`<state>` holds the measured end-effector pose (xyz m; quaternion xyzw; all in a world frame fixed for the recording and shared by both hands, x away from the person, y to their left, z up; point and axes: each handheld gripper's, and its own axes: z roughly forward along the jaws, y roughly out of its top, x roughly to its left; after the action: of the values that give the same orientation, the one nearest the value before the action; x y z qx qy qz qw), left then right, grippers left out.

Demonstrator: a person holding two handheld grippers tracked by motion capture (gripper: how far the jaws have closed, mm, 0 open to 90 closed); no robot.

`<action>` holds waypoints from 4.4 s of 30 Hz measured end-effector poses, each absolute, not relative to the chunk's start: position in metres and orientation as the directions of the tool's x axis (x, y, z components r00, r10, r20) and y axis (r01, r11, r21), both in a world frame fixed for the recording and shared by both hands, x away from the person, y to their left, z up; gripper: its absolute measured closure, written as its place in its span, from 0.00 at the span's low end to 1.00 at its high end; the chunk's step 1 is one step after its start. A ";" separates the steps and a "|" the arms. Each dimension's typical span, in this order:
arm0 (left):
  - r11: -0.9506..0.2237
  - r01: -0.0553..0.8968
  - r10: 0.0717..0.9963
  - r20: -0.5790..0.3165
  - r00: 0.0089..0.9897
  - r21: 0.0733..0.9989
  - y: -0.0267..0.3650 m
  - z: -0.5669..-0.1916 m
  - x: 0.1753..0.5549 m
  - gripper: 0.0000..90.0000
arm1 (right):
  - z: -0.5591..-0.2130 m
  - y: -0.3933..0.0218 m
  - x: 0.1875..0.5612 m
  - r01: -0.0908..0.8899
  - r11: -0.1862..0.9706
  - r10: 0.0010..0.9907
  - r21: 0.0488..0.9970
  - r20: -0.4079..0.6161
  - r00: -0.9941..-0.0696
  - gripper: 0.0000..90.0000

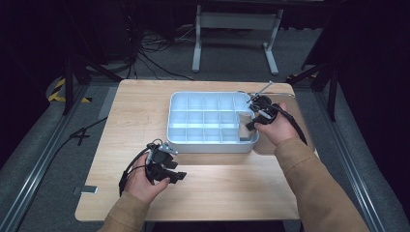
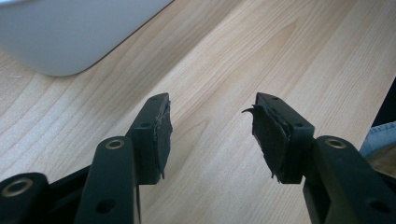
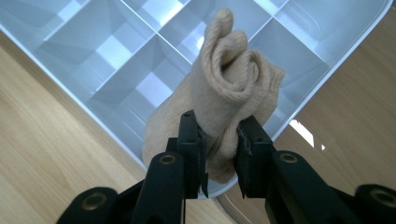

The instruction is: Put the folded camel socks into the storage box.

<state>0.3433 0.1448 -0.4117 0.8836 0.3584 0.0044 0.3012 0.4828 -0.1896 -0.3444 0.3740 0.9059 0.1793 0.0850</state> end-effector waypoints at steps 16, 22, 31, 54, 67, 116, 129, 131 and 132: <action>-0.566 0.629 0.634 -0.206 0.745 0.533 0.145 -0.412 0.344 0.53 | -0.361 -0.188 0.490 0.658 0.690 0.708 0.300 -0.094 -0.700 0.82; -0.572 0.626 0.631 -0.204 0.749 0.531 0.144 -0.413 0.344 0.53 | -0.371 -0.183 0.490 0.657 0.704 0.697 0.271 -0.083 -0.712 0.82; -0.576 0.627 0.629 -0.206 0.750 0.524 0.144 -0.413 0.344 0.53 | -0.387 -0.171 0.491 0.655 0.722 0.682 0.222 -0.070 -0.728 0.82; -0.565 0.640 0.645 -0.205 0.736 0.521 0.152 -0.415 0.339 0.53 | -0.419 -0.165 0.502 0.686 0.716 0.696 0.131 -0.052 -0.716 0.82; -0.558 0.642 0.647 -0.209 0.733 0.526 0.154 -0.415 0.338 0.53 | -0.403 -0.170 0.493 0.676 0.718 0.688 0.166 -0.019 -0.725 0.65; -0.541 0.633 0.653 -0.198 0.731 0.553 0.156 -0.409 0.328 0.56 | -0.362 -0.267 0.361 0.489 0.497 0.609 0.717 0.113 -0.785 0.58; -0.545 0.633 0.651 -0.198 0.733 0.550 0.155 -0.410 0.330 0.55 | -0.412 -0.263 0.340 0.463 0.482 0.575 0.744 0.130 -0.808 0.57; -0.548 0.632 0.651 -0.194 0.734 0.548 0.155 -0.410 0.330 0.55 | -0.417 -0.262 0.338 0.462 0.489 0.581 0.740 0.119 -0.805 0.57; -0.548 0.632 0.650 -0.197 0.734 0.548 0.154 -0.411 0.330 0.55 | -0.420 -0.262 0.337 0.467 0.482 0.581 0.742 0.128 -0.804 0.56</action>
<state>0.3303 0.1541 -0.4108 0.8796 0.3644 0.0145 0.3056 0.3367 -0.2618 -0.4204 0.3053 0.8579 0.4072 0.0705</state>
